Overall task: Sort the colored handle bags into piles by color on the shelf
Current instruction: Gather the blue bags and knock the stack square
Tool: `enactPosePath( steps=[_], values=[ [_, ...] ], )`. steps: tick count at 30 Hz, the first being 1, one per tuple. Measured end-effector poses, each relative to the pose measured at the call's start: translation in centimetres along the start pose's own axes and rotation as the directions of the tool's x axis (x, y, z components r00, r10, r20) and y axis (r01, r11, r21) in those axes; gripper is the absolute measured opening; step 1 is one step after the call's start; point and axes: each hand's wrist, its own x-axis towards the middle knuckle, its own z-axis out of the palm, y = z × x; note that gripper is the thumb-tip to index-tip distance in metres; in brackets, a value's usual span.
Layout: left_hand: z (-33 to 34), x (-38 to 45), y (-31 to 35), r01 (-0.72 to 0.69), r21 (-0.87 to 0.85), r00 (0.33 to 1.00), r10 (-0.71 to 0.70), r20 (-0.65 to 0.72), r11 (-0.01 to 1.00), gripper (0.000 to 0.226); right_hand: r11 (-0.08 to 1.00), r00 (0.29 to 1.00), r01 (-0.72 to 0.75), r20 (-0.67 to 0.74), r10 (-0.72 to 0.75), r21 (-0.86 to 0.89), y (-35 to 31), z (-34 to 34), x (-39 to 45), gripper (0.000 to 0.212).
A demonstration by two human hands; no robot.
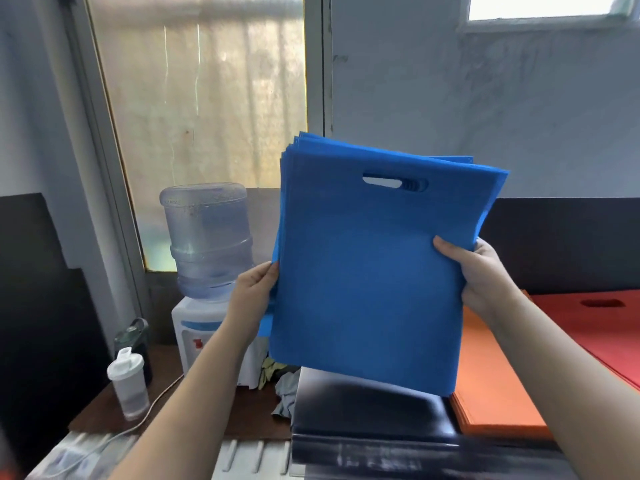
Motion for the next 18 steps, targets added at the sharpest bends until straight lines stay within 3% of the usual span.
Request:
enactPosePath(
  steps=[2, 6, 8, 11, 14, 16, 18],
  values=[
    [-0.1, -0.6, -0.9, 0.111, -0.118, 0.993, -0.107, 0.040, 0.987, 0.031, 1.000, 1.000, -0.015, 0.001, 0.015, -0.002, 0.2, 0.0, -0.1, 0.042],
    [0.6, -1.9, -3.5, 0.329, -0.159, 0.943, -0.314, 0.108, 0.931, 0.034, 0.993, 0.994, -0.091, 0.051, 0.095, -0.077, 0.5, -0.2, -0.5, 0.046],
    [1.0, -2.2, -3.6, 0.357, -0.209, 0.933, -0.340, 0.116, 0.910, 0.039, 0.982, 0.992, -0.077, 0.085, 0.092, -0.172, 0.5, 0.1, -0.8, 0.046],
    [1.1, -1.7, -1.2, 0.075, -0.122, 0.997, -0.071, 0.043, 0.990, 0.030, 0.984, 0.997, -0.006, 0.070, 0.018, -0.179, 0.6, 0.9, -0.9, 0.034],
    [1.1, 0.0, 2.1, -0.202, -0.011, 0.977, 0.200, -0.076, 0.979, 0.032, 0.990, 0.998, 0.042, 0.054, -0.035, -0.135, 0.3, 2.2, -0.7, 0.029],
    [1.4, 0.9, 4.1, -0.269, -0.015, 0.959, 0.266, -0.103, 0.963, 0.030, 0.990, 0.996, 0.082, 0.053, -0.076, -0.118, -0.3, 3.1, -0.2, 0.027],
    [1.8, 1.7, 4.8, -0.244, -0.087, 0.965, 0.234, -0.116, 0.966, 0.028, 0.985, 0.993, 0.110, 0.064, -0.103, -0.130, -0.9, 3.3, 0.4, 0.031]
  ],
)
